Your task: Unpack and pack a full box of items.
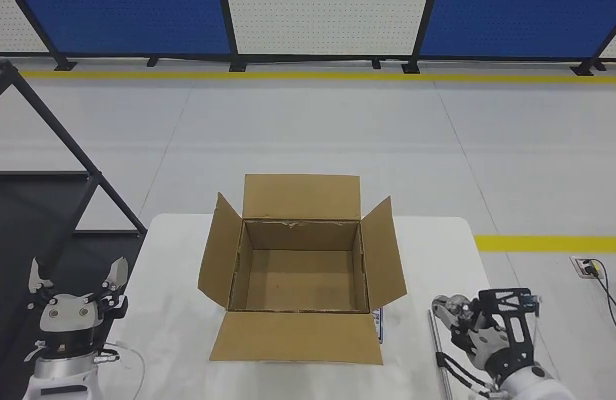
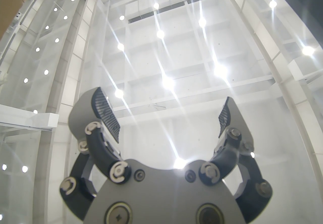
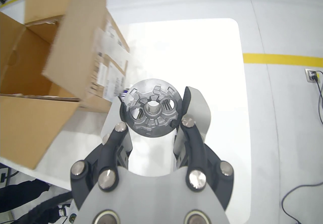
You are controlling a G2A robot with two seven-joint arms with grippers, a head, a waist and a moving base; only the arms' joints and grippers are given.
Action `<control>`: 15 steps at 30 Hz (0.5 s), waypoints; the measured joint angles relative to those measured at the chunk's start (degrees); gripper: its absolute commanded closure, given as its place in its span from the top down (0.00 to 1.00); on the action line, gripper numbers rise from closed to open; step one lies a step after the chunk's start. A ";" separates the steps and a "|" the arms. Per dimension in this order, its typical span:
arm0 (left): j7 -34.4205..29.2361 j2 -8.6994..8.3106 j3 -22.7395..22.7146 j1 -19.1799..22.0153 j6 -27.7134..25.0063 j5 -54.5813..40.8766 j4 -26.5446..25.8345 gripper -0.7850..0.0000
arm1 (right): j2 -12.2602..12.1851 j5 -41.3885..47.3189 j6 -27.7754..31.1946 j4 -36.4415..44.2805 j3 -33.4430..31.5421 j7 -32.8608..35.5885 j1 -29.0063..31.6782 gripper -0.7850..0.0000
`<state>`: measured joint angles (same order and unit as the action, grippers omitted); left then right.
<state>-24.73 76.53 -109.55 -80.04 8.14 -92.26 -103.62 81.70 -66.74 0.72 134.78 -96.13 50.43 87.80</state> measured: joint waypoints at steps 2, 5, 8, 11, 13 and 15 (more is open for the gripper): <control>0.00 0.00 0.00 0.00 0.00 0.00 0.00 1.00 | 0.01 0.81 -0.03 0.01 0.65 -1.64 0.26 0.00; 0.00 0.00 0.00 0.00 0.00 0.00 0.00 1.00 | 0.01 0.83 -0.03 -0.14 0.63 -1.69 0.22 0.00; 0.00 0.00 0.00 0.00 0.00 0.00 0.00 1.00 | 0.01 0.80 -0.03 -0.14 0.62 -1.64 0.21 0.00; 0.00 0.00 0.00 0.00 0.00 0.00 0.00 1.00 | 0.01 0.80 -0.03 -0.13 0.62 -1.64 0.21 0.00; 0.00 0.00 0.00 0.00 0.00 0.00 0.00 1.00 | 0.01 0.80 -0.03 -0.13 0.62 -1.64 0.21 0.00; 0.00 0.00 0.00 0.00 0.00 0.00 0.00 1.00 | 0.01 0.83 -0.02 -0.13 0.64 -1.68 0.22 0.00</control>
<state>-24.73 76.53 -109.55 -80.04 8.14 -92.26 -103.62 81.70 -65.91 0.70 134.65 -95.49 48.75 88.02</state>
